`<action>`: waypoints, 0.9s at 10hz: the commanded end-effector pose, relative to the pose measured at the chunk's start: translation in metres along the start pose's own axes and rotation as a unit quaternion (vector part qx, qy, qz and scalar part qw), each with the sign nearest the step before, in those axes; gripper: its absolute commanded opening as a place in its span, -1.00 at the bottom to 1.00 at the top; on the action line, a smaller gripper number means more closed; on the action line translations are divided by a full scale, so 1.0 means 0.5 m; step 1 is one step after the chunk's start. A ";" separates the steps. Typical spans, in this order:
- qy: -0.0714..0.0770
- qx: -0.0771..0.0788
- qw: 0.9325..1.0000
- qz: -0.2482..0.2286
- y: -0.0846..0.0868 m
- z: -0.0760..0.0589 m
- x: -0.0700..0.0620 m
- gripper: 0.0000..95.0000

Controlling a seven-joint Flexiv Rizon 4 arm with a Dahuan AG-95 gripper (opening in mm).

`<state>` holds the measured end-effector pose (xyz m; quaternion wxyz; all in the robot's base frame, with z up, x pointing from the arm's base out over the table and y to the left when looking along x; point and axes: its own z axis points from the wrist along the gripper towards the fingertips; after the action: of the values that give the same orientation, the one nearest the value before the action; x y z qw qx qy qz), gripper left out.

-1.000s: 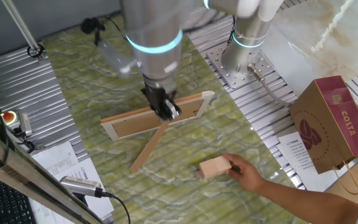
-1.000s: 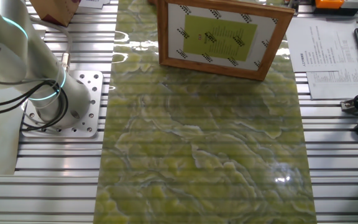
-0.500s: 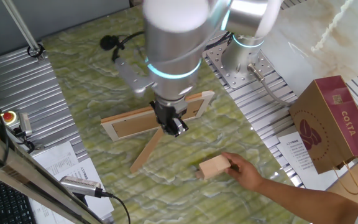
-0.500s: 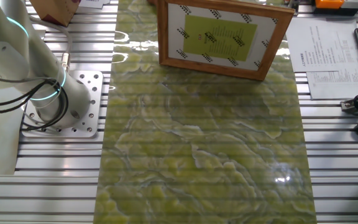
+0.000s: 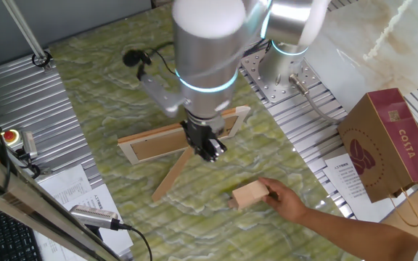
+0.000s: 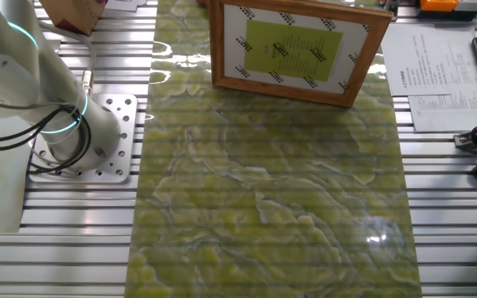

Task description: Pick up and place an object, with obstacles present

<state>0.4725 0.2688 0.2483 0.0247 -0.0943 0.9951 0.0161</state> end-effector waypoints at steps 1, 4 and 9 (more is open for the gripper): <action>-0.003 0.003 1.000 0.025 0.032 0.009 -0.002 -0.20; 0.000 0.003 0.999 0.042 0.076 0.029 -0.002 -0.20; 0.011 0.001 0.998 0.055 0.094 0.093 0.005 -0.20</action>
<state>0.4600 0.3155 0.2007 0.0116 -0.0384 0.9991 0.0163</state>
